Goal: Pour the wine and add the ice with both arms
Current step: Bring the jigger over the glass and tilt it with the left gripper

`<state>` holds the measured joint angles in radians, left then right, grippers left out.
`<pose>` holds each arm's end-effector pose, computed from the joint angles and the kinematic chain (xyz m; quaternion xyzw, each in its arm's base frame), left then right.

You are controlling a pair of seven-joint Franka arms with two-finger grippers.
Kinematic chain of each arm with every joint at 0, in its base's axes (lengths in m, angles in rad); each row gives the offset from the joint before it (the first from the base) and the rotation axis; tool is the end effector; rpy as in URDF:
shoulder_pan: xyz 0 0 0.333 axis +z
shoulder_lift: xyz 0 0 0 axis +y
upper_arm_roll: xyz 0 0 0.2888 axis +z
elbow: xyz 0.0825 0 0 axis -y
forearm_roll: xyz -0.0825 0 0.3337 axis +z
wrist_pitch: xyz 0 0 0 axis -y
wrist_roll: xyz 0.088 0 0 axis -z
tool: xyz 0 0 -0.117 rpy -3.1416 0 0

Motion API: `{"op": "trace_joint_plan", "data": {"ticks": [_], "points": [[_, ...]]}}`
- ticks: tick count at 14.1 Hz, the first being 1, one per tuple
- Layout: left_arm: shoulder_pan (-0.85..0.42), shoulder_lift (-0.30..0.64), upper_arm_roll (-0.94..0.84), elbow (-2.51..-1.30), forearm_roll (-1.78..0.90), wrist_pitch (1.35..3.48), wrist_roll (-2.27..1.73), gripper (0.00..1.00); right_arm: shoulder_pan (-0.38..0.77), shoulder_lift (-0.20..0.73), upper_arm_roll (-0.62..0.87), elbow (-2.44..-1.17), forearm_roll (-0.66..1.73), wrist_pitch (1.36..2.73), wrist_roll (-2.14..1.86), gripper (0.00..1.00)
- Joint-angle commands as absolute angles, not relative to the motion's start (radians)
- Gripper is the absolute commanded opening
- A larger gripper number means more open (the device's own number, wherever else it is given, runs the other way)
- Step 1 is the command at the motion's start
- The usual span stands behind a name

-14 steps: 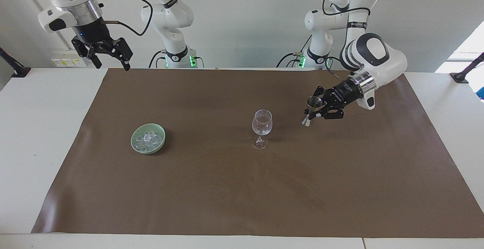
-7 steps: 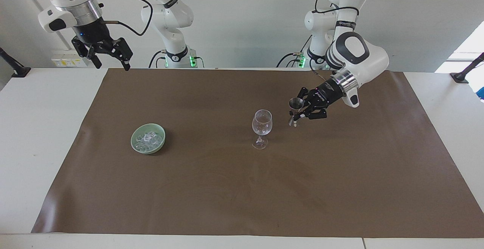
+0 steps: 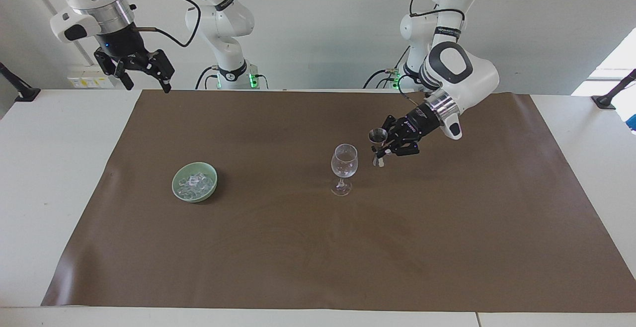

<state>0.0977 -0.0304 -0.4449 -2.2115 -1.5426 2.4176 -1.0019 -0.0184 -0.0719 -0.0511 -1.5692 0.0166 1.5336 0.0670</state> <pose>0.4791 -0.1867 0.4149 0.5282 0.6698 -0.2538 0.4561 0.4794 -0.0324 0.6200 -0.9975 0.0677 -0.0181 0.0101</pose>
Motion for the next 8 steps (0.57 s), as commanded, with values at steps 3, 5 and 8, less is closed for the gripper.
{"op": "trace_joint_plan", "data": {"ticks": [3,5,8], "points": [[0.057,-0.048,-0.481,-2.230,-1.540,2.554,-0.922,0.00,-0.023,-0.092,-0.048,-1.586,0.025,1.526,0.046,1.00],[0.057,-0.022,-0.528,-2.221,-1.540,2.635,-0.904,0.00,-0.023,-0.092,-0.048,-1.586,0.025,1.526,0.046,1.00],[0.057,0.002,-0.566,-2.200,-1.540,2.716,-0.870,0.00,-0.023,-0.092,-0.048,-1.586,0.025,1.526,0.046,1.00]]}}
